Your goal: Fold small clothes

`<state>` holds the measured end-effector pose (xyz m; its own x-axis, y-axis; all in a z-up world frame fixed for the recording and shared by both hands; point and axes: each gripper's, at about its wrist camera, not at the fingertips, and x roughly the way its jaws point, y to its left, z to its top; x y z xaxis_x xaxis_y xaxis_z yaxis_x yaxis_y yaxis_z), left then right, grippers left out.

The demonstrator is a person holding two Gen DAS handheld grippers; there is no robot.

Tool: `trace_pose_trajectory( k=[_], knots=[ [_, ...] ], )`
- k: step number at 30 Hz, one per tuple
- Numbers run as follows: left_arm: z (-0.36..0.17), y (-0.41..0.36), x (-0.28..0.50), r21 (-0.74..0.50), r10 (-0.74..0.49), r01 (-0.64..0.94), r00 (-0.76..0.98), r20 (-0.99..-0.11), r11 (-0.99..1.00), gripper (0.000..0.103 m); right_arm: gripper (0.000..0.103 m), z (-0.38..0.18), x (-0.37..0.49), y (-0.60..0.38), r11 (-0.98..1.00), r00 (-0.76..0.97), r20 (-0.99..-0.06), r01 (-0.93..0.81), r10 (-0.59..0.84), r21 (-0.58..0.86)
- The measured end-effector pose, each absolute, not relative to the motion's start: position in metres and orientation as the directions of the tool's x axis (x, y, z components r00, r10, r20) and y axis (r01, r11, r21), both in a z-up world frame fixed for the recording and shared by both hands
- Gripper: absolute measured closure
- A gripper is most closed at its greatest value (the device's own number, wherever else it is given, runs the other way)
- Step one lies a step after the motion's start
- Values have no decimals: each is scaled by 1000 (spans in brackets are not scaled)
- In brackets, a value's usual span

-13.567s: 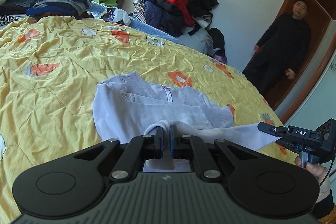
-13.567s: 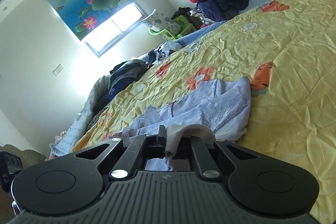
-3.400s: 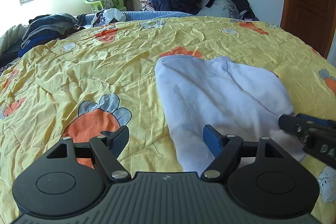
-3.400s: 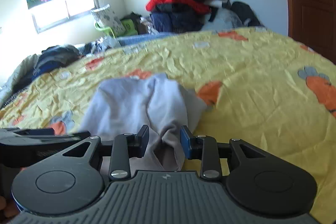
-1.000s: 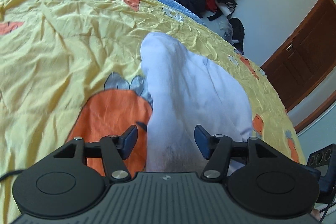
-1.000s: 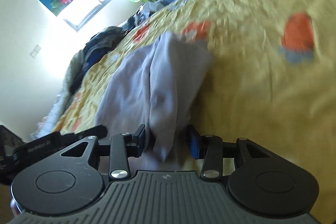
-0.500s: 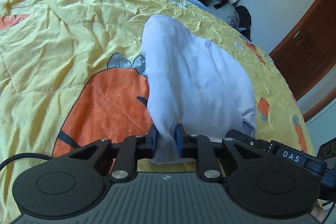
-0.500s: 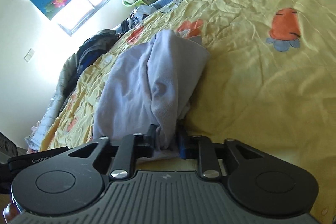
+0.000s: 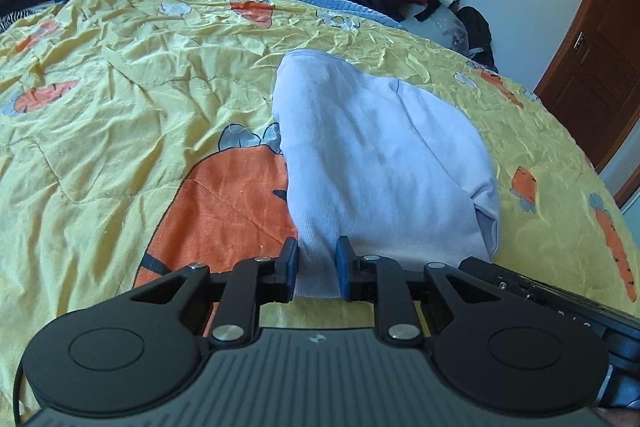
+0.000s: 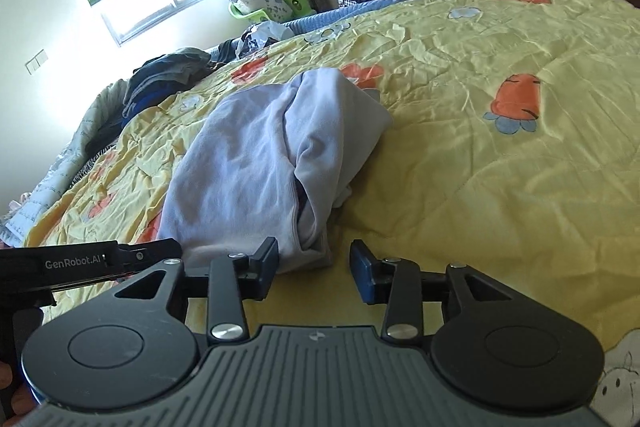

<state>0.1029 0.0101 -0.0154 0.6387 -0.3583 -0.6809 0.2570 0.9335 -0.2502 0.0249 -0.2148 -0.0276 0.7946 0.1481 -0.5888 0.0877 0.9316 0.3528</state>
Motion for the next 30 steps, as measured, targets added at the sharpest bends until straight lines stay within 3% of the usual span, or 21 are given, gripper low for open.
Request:
trace_pose_trajectory(
  k=[17, 24, 26, 30],
  knots=[
    [-20, 12, 75, -165, -290, 247, 662, -691, 955, 83, 52, -25, 3, -203, 949, 796, -595, 94, 110, 302],
    [-22, 15, 67, -131, -260, 237, 674, -691, 963, 83, 42, -24, -6, -199, 957, 799, -594, 89, 97, 275],
    [-22, 16, 66, -127, -255, 234, 675, -692, 964, 78, 41, -24, -8, -197, 960, 799, -595, 88, 92, 267],
    [-21, 19, 61, -118, -244, 225, 693, -678, 967, 46, 39, -25, -11, -195, 964, 798, -597, 85, 85, 251]
  ],
)
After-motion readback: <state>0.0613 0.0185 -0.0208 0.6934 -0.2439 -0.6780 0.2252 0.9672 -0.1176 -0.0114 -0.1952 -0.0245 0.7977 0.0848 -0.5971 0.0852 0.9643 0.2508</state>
